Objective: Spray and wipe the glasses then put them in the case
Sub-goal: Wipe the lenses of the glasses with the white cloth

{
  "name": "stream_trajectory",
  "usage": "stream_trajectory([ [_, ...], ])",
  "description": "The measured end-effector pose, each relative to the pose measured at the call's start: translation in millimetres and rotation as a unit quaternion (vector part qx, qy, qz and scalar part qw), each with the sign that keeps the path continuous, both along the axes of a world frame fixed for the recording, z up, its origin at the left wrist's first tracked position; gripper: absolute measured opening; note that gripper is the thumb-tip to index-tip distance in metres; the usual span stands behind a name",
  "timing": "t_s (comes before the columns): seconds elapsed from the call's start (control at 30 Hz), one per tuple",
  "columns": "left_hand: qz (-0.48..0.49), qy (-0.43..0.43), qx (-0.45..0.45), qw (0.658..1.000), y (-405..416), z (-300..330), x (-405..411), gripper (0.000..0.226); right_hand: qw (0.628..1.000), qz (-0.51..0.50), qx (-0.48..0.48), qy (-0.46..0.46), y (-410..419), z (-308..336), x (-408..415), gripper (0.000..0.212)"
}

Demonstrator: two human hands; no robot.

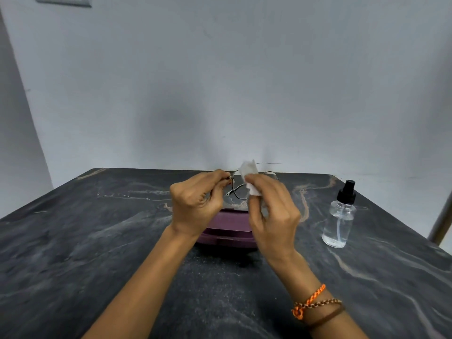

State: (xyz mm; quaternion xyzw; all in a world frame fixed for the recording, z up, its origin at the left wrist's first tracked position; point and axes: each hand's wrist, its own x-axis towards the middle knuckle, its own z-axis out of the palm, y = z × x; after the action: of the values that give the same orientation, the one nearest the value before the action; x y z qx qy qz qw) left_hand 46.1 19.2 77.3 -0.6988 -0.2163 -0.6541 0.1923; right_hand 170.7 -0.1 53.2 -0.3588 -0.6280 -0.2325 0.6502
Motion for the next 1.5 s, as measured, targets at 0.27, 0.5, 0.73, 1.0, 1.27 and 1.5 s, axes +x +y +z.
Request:
stream_trajectory([
  [0.27,-0.01,-0.027,0.002,1.0,0.2,1.8,-0.5,0.004,0.994,-0.054,-0.055,0.078,9.3,-3.1,31.3,0.022],
  [0.5,0.003,-0.024,0.006,1.0,1.6,1.8,-2.1,0.005,0.993,-0.056,0.027,-0.103,5.7,-5.7,12.0,0.033],
  [0.73,-0.015,-0.031,0.004,0.999,1.0,0.6,0.7,0.005,0.996,-0.081,-0.032,0.003,8.7,-6.4,23.5,0.023],
  [1.0,-0.011,-0.057,0.008,0.998,-0.7,3.1,1.0,0.003,0.996,-0.048,0.039,-0.058,9.6,-6.4,10.2,0.027],
  [1.27,-0.029,-0.112,0.005,0.993,2.2,6.4,-4.0,0.008,0.968,-0.085,-0.101,0.213,18.7,-13.4,50.7,0.042],
  [1.5,-0.056,-0.186,-0.026,0.981,13.2,1.8,-7.9,0.013,0.921,-0.207,-0.331,-0.009,19.9,-27.1,64.8,0.033],
])
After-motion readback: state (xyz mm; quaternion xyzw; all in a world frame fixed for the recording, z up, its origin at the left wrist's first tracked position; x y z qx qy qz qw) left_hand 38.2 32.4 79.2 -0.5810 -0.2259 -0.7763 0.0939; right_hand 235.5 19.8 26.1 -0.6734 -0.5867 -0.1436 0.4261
